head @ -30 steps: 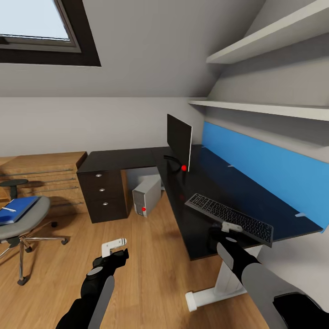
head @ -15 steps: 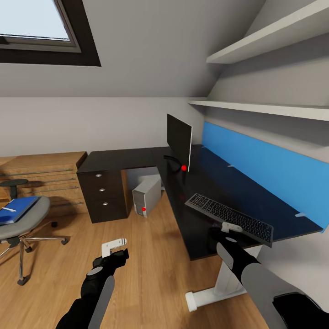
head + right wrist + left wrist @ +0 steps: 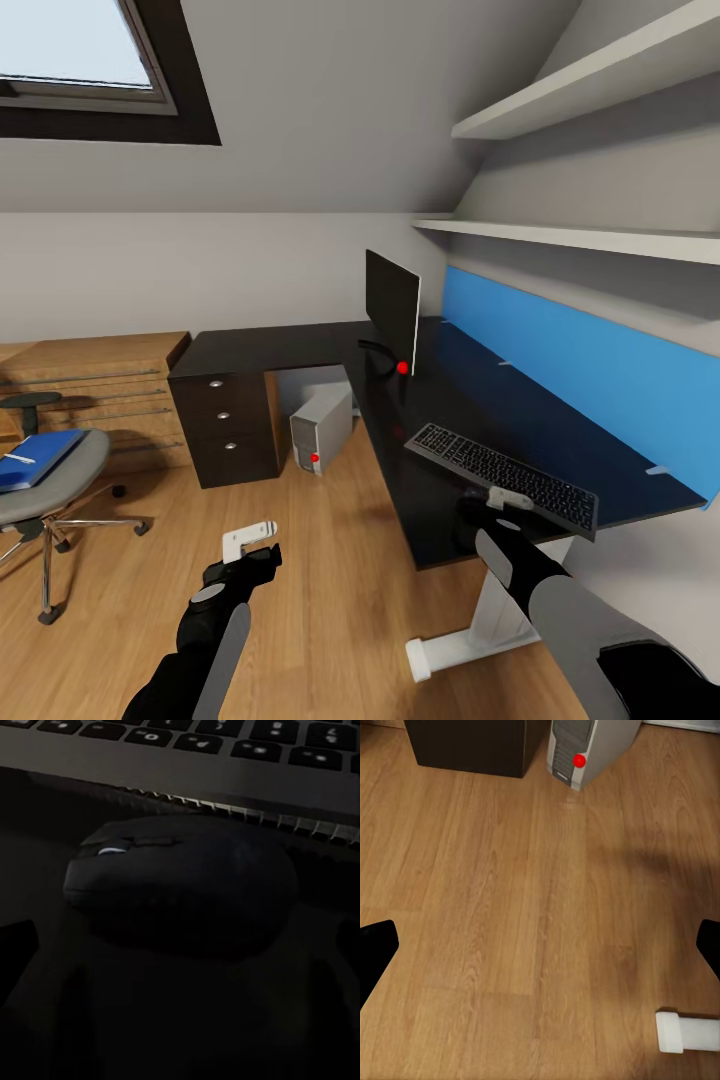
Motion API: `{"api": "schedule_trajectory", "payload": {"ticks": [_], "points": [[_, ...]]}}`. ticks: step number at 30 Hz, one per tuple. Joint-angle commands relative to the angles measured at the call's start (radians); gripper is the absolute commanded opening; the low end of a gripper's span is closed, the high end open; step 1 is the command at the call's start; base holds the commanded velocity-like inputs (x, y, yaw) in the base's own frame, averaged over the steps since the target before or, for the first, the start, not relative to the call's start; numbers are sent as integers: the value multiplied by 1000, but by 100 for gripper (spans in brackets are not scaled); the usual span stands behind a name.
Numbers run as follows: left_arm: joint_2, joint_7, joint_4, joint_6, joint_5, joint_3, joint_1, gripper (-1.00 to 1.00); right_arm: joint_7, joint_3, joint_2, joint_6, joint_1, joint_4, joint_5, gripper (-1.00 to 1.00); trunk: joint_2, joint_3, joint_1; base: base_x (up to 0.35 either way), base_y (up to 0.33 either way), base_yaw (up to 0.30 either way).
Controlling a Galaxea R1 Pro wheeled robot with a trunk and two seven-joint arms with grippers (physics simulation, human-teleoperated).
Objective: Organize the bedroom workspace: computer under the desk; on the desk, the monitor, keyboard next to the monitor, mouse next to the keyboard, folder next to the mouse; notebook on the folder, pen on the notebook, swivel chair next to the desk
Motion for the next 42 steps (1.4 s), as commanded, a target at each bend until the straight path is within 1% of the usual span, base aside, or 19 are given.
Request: {"api": "schedule_trajectory", "payload": {"ticks": [1, 9, 13, 14, 18, 28, 42], "points": [[0, 10, -1, 2, 11, -1, -1, 100, -6, 8, -1, 2, 0, -1, -8, 100, -1, -1, 0, 0, 0, 0], [0, 10, -1, 2, 11, -1, -1, 100, -6, 6, 0, 2, 0, -1, -14, 100, -1, -1, 0, 0, 0, 0], [0, 10, -1, 2, 11, -1, -1, 100, -6, 7, 1, 2, 0, -1, -32, 100, -1, -1, 0, 0, 0, 0], [0, 10, -1, 2, 11, -1, -1, 100, -6, 7, 1, 2, 0, -1, -43, 100, -1, -1, 0, 0, 0, 0], [0, 10, -1, 2, 11, -1, -1, 100, -6, 8, 2, 2, 0, -1, -58, 100, -1, -1, 0, 0, 0, 0], [0, 10, -1, 2, 11, -1, -1, 100, -6, 9, 4, 3, 0, 0, -66, 100, -1, -1, 0, 0, 0, 0], [0, 10, -1, 2, 11, -1, -1, 100, -6, 9, 5, 4, 0, -1, -68, 100, -1, -1, 0, 0, 0, 0]]}}
